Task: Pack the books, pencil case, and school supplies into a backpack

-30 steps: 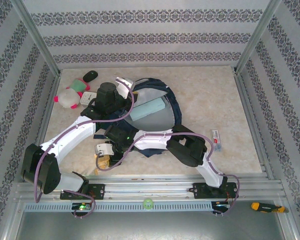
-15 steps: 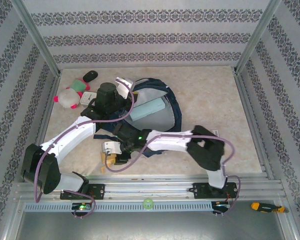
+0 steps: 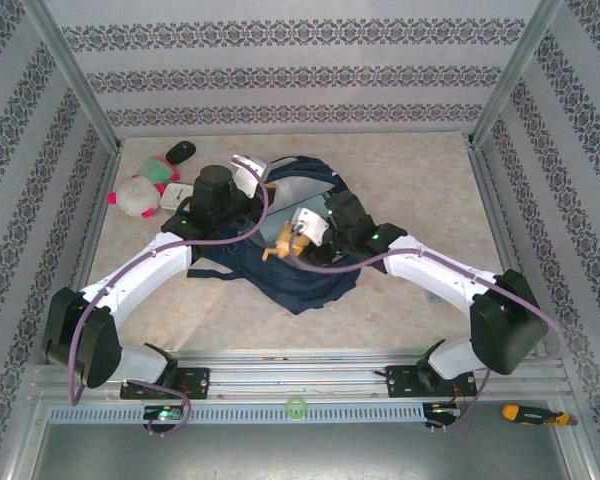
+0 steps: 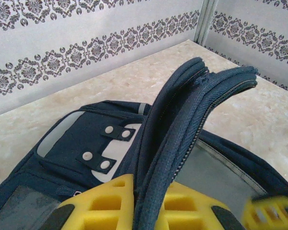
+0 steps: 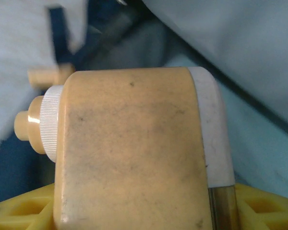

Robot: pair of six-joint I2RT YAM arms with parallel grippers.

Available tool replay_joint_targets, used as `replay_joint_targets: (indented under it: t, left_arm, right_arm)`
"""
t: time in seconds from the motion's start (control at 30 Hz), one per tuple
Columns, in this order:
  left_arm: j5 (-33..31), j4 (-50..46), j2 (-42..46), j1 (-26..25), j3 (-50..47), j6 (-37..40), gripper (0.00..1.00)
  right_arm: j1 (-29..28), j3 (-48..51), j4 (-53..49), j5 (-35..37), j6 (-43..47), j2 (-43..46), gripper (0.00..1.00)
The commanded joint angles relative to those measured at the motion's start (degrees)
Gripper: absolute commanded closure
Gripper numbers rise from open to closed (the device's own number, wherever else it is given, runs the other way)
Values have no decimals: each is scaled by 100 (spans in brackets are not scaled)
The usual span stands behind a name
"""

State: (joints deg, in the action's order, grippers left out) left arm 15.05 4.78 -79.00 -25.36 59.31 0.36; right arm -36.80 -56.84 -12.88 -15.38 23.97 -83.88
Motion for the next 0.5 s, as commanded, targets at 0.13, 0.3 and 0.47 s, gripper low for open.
replay_joint_targets:
  t: [0.13,0.3,0.47]
  left_arm:
    - [200,682,263,93,72,-89,99]
    - [246,709,238,93,95,-98,99]
    - [288,742,205,85,85,-100,99]
  right_arm:
    - [568,-164,-180,30,-718,-648,49]
    - [582,-284,-271,91,-1032,-902,47]
    - [543,-252,-68,145,-1371,-859,35]
